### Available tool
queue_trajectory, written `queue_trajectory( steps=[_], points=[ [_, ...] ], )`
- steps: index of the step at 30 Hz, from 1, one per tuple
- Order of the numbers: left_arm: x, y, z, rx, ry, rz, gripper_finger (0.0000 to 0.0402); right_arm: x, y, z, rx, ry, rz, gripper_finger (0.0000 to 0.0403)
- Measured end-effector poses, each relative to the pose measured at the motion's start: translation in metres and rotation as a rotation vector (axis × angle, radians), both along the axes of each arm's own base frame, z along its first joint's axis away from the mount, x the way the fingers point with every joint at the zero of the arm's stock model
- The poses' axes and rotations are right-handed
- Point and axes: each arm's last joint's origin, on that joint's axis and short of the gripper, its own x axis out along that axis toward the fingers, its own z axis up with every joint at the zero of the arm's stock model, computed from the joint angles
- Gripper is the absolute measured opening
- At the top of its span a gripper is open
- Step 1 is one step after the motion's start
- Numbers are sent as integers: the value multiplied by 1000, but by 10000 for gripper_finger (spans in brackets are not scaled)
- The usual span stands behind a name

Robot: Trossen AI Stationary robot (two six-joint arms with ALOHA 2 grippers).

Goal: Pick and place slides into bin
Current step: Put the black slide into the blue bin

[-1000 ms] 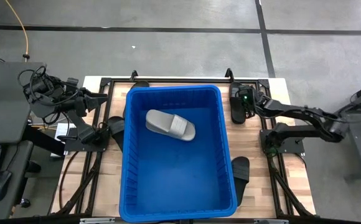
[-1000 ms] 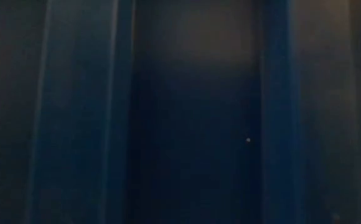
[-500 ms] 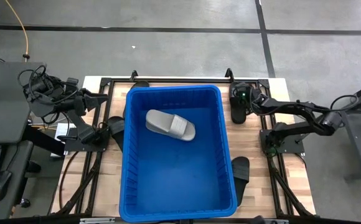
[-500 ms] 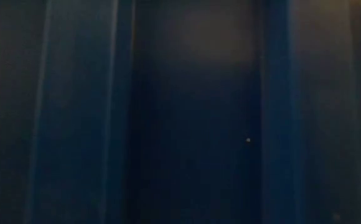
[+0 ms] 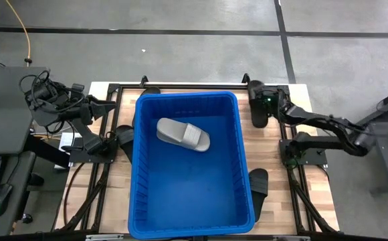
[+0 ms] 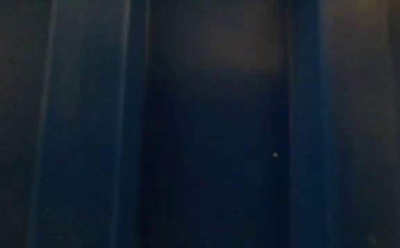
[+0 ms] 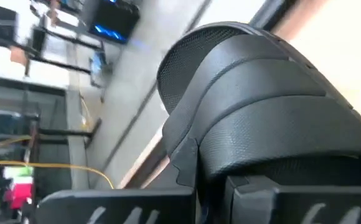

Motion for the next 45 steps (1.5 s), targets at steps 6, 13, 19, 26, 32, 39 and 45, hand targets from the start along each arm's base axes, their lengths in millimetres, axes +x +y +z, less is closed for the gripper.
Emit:
queue_trajectory(
  steps=[6, 13, 19, 26, 32, 39, 45],
  points=[
    [0, 0, 0, 16, 8, -3, 234, -14, 12, 28, -128, -31, -15, 1],
    [0, 0, 0, 37, 16, -8, 234, -31, 29, 58, -278, -137, -25, 0],
    [0, 0, 0, 62, 25, -9, 234, -40, 41, 76, -374, -259, -15, 0],
    [0, 0, 0, 84, 34, -11, 234, -44, 52, 101, -532, -464, 57, 0],
    [0, 1, 1, 89, 27, 6, 234, -38, 62, 116, -615, -618, 158, 0],
    [-1, 2, 2, 109, 10, 55, 234, -15, 71, 154, -646, -633, 211, 0],
    [1, 0, 2, 121, 17, 58, 234, 25, 72, 200, -678, -581, 353, 0]
  ],
)
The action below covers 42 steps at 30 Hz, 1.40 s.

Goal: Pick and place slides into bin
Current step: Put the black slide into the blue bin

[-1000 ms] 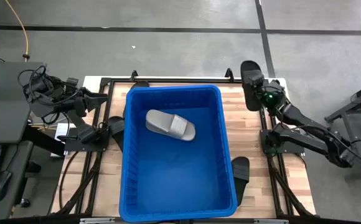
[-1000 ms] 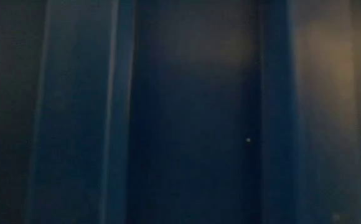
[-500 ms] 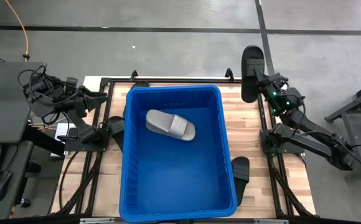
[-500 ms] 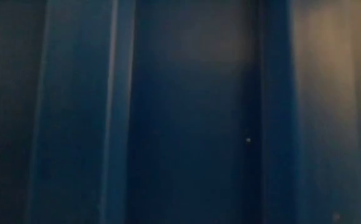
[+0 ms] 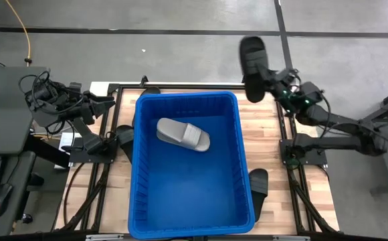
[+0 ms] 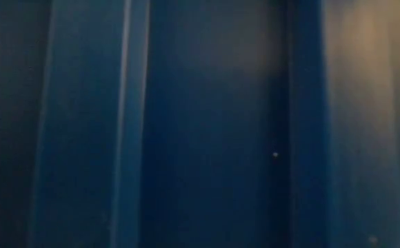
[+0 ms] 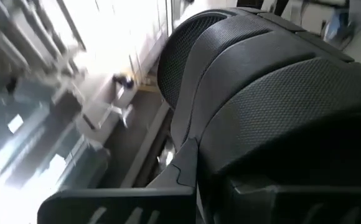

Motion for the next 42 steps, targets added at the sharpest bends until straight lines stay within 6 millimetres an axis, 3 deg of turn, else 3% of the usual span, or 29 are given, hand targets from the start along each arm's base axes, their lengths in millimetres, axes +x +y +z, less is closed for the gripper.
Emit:
queue_trajectory(
  steps=[3, 8, 15, 19, 26, 33, 42],
  points=[
    [2, -2, 1, 11, -10, 26, 234, 33, 0, 12, -12, 65, 52, 0],
    [12, -11, 2, 45, 7, 44, 234, 88, -5, 17, -26, 148, 123, 0],
    [31, -30, 0, 111, 74, 41, 235, 148, -11, 44, -124, 17, 159, 0],
    [39, -37, -1, 117, 78, 59, 259, 183, -3, 54, -135, -11, 244, 0],
    [41, -39, -1, 115, 29, 126, 313, 227, 23, 74, -143, -80, 398, 0],
    [45, -43, -1, 152, 51, 128, 298, 264, 34, 87, -163, -40, 474, 0],
    [55, -53, -2, 143, 45, 132, 285, 322, 42, 86, -156, -75, 586, 0]
  ],
)
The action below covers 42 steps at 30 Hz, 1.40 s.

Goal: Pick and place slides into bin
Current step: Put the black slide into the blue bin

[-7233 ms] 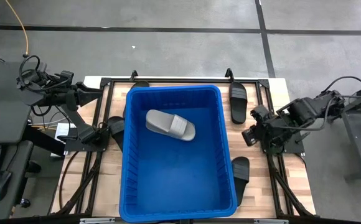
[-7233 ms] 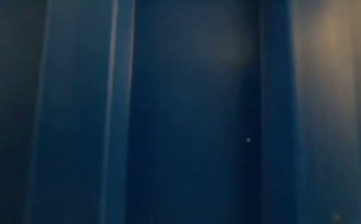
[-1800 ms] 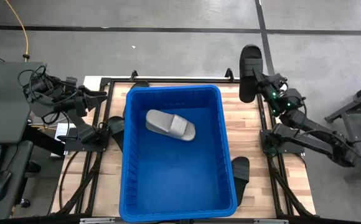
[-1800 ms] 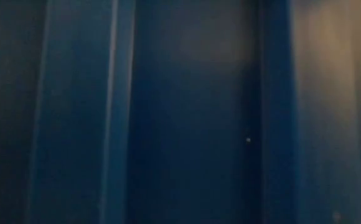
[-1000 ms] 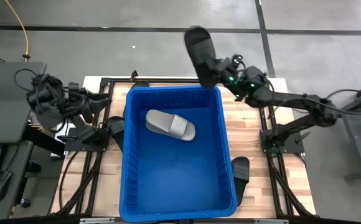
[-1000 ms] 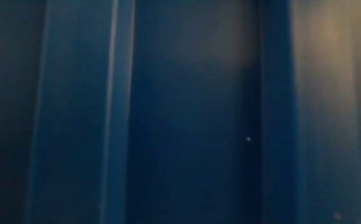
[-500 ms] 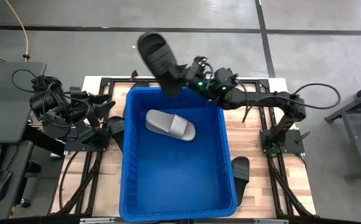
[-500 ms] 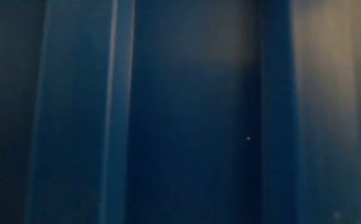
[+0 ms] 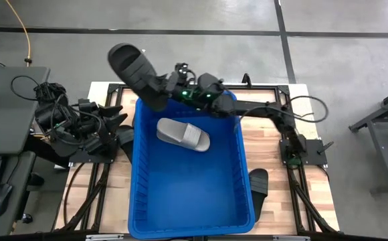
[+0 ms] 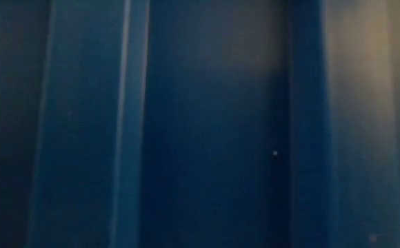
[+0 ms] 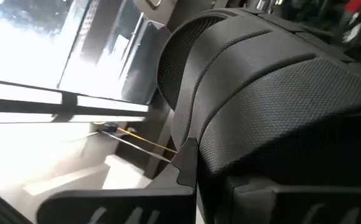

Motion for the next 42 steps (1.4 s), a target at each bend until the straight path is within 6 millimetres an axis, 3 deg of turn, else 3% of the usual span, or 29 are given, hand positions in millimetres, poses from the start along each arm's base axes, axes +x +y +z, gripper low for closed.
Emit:
queue_trajectory(
  steps=[5, 11, 17, 24, 34, 42],
  points=[
    [4, -4, -1, -1, -4, 8, 289, 27, 7, -9, 39, -51, 46, 0],
    [10, -10, -4, 27, 18, 13, 289, 37, 21, -37, 137, -35, 59, 0],
    [22, -6, -8, 11, 69, 72, 289, 25, 29, -7, 37, -32, 19, 0],
    [39, -2, -9, -67, 128, 74, 289, 28, 25, -13, 30, 47, -19, 0],
    [50, -8, 3, 4, 105, 34, 289, 30, 6, -19, -4, 105, -39, 0],
    [48, -6, 3, 57, 121, 80, 289, 29, 17, -17, -13, 86, 18, 0]
  ],
)
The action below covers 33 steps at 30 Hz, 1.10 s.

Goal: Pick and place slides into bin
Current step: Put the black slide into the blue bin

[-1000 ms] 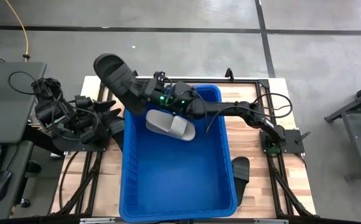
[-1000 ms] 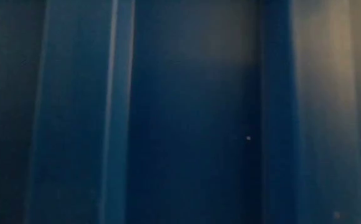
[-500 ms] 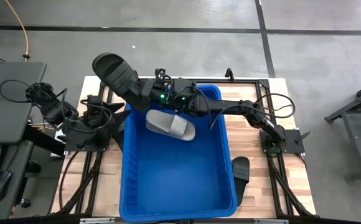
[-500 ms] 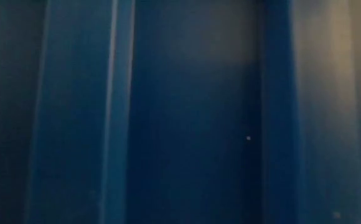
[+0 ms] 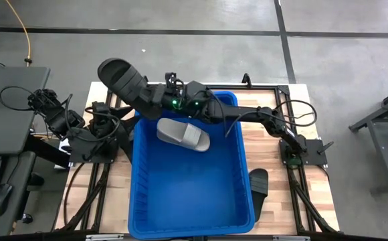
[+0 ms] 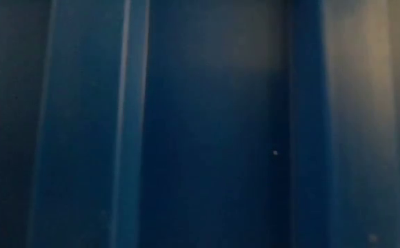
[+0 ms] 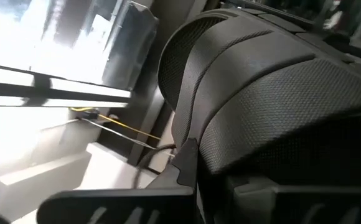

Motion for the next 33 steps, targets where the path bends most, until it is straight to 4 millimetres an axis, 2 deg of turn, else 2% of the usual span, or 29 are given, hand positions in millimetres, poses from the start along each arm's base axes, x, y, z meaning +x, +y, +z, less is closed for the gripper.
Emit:
queue_trajectory(
  steps=[5, 11, 19, 22, 27, 28, 33],
  points=[
    [0, 0, 0, -21, -34, 26, 289, -2, 5, 4, 11, -49, 36, 0],
    [12, 0, -1, -22, -30, 48, 289, 0, 14, 2, 42, -30, 111, 0],
    [12, 1, 1, -34, -36, 37, 278, -1, 13, 4, 17, -49, 121, 0],
    [12, 1, 1, -17, -16, 26, 224, -2, 14, 7, -8, -86, 148, 0],
    [9, 2, 6, -20, 18, -77, 55, -2, 16, 6, 3, -77, 199, 0],
    [8, 3, 9, -21, 15, -90, 45, -2, 16, 7, -1, -79, 208, 0],
    [-1, 7, 12, -47, 10, -125, 45, -3, 6, 8, -53, -65, 240, 5]
  ],
)
